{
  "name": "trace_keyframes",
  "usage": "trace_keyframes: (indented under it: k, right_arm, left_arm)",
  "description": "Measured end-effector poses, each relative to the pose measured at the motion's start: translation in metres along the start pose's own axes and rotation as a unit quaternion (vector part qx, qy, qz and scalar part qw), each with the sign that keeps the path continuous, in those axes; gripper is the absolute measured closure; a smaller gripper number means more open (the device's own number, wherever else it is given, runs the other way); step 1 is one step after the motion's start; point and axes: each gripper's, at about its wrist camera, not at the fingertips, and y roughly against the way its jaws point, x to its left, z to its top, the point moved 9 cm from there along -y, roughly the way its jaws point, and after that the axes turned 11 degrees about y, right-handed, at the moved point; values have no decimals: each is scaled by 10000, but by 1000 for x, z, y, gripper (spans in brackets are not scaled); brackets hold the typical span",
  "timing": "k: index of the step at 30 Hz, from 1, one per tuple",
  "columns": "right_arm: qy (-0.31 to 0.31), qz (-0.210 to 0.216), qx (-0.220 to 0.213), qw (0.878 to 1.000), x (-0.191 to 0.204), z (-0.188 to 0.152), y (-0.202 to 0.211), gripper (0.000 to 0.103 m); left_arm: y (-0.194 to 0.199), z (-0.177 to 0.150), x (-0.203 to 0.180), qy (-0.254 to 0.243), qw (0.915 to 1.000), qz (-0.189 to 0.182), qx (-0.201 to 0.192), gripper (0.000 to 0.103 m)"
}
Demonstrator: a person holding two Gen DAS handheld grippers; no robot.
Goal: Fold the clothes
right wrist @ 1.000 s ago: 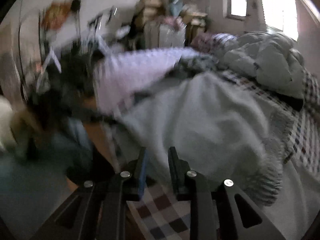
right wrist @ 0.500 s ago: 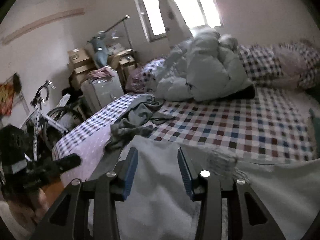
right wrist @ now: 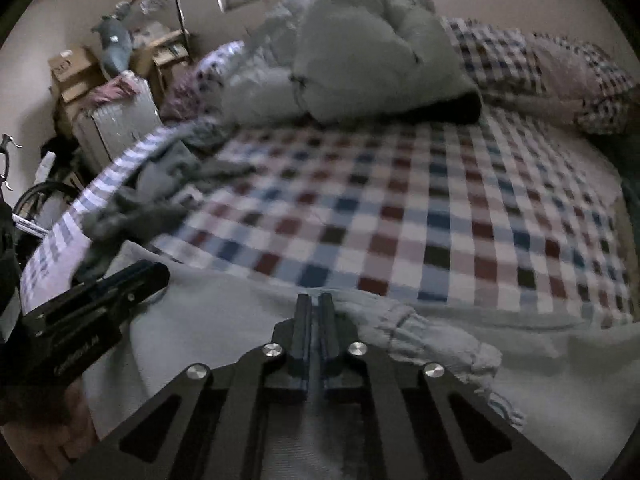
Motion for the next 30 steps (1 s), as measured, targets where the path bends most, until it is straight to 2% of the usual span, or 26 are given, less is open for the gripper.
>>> trace_keyframes:
  k: [8, 13, 18, 20, 27, 30]
  right_arm:
    - [34, -249, 357, 9990, -6, -16, -30, 103]
    - [61, -299, 343, 9989, -6, -15, -27, 103]
    - [-18, -242, 4, 9997, -3, -8, 8, 101]
    - [-53, -209, -140, 9997, 3, -10, 28, 95]
    - [203, -112, -410, 9989, 38, -56, 91, 95]
    - [330, -138, -447, 9984, 49, -79, 110, 95]
  left_arm:
    - [-10, -7, 3, -56, 10000, 12, 27, 86]
    - [0, -7, -2, -159, 9999, -32, -40, 85]
    - [39, -35, -3, -228, 9997, -27, -117, 81]
    - [56, -48, -2, -239, 9996, -24, -155, 78]
    - [113, -92, 0, -278, 9992, -13, -285, 77]
    - [127, -120, 9, -131, 9995, 232, -157, 77]
